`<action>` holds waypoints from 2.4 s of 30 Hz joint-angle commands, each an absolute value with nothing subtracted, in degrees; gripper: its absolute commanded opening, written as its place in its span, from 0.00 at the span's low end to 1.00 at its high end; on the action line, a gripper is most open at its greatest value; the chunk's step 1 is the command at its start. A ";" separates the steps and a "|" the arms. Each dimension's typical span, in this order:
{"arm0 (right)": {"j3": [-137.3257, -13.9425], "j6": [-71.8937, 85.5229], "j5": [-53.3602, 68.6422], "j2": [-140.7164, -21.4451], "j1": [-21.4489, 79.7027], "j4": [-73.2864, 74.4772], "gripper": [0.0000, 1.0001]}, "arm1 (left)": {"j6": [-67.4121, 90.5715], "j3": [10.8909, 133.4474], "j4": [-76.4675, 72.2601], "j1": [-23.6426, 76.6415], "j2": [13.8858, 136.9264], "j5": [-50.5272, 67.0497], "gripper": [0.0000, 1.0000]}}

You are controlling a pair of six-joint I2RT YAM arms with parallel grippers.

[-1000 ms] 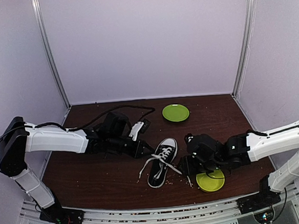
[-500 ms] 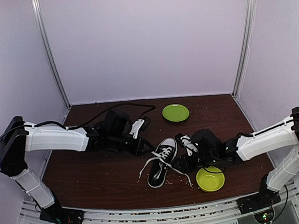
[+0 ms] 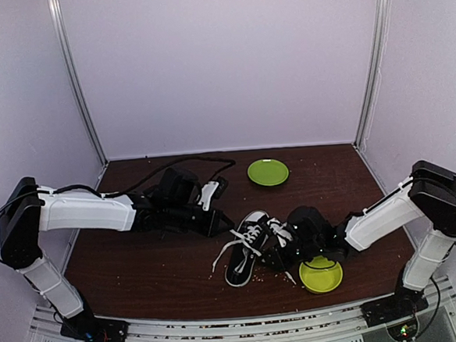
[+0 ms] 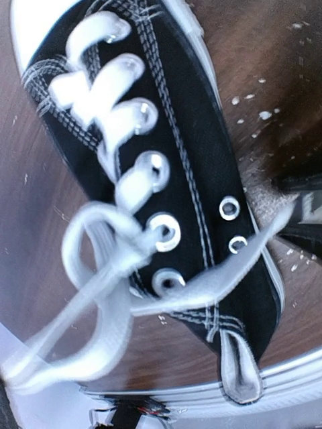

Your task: Tie the shoes

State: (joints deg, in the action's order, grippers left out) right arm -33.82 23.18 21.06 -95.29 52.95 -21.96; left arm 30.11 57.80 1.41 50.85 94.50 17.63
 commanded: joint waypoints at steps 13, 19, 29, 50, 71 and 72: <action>-42.42 22.73 14.07 -87.69 52.56 -5.74 0.00 | 28.60 59.14 -1.78 53.69 94.74 16.35 0.00; -48.73 23.25 11.57 -90.87 52.56 0.11 0.00 | 29.16 57.25 -4.33 55.72 93.78 14.75 0.00; -49.67 24.93 15.10 -92.48 52.87 -0.57 0.00 | 27.84 57.46 -5.01 59.56 96.01 17.45 0.00; -44.38 27.71 15.22 -91.89 54.84 -4.85 0.00 | 33.98 63.71 8.85 54.78 94.14 7.12 0.51; -44.91 27.81 15.14 -92.67 54.77 -5.02 0.00 | 33.46 67.30 9.14 53.26 104.50 15.84 0.27; -45.02 27.84 15.12 -92.72 54.83 -4.97 0.00 | 33.54 67.32 9.14 53.26 104.77 16.04 0.26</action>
